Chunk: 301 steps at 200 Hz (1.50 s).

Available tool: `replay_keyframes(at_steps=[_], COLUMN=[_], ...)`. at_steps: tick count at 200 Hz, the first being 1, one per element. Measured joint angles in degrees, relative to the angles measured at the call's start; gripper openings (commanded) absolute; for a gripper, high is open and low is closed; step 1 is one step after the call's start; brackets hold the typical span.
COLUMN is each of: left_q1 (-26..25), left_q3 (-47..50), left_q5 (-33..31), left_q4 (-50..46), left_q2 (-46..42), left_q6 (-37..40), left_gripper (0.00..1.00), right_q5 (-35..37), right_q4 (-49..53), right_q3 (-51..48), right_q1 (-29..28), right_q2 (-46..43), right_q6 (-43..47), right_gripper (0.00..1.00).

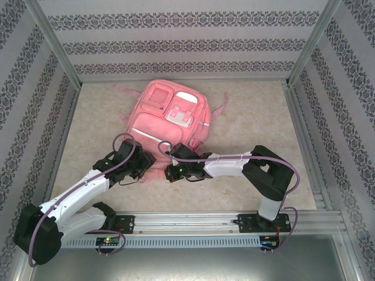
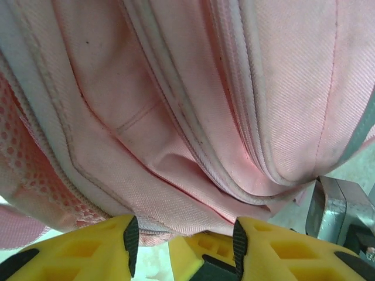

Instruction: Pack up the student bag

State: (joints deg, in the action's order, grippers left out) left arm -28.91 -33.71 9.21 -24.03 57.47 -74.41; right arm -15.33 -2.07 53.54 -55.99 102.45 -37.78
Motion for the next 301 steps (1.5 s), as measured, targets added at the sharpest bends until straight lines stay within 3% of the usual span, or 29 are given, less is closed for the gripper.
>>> replay_keyframes(at_steps=[76,128,157,224,301], left_q1=[-0.24,-0.24,0.39,5.46,9.25], left_q3=[-1.53,-1.92,-1.92,-0.35,-0.39], left_q5=[-2.45,-3.06,-2.71,1.29,0.31], left_q4=[0.74,2.45,2.95,3.30,-0.22], left_q2=[7.93,11.80,12.44,7.56,3.76], left_q6=[-3.48,-3.76,-3.06,0.52,6.36], left_gripper=[0.43,0.12,0.00,0.00,0.00], right_q5=[0.00,0.04,0.70,1.29,4.37], right_q4=[-0.79,-0.96,-0.61,1.70,6.47], right_q3=[0.00,0.00,0.00,-1.66,-3.58], right_q1=[0.00,0.00,0.00,1.46,5.99], right_q2=[0.46,0.83,0.72,-3.17,-6.56], right_q6=[-0.09,-0.48,0.07,4.22,11.17], right_gripper=[0.00,0.00,0.00,0.00,0.00])
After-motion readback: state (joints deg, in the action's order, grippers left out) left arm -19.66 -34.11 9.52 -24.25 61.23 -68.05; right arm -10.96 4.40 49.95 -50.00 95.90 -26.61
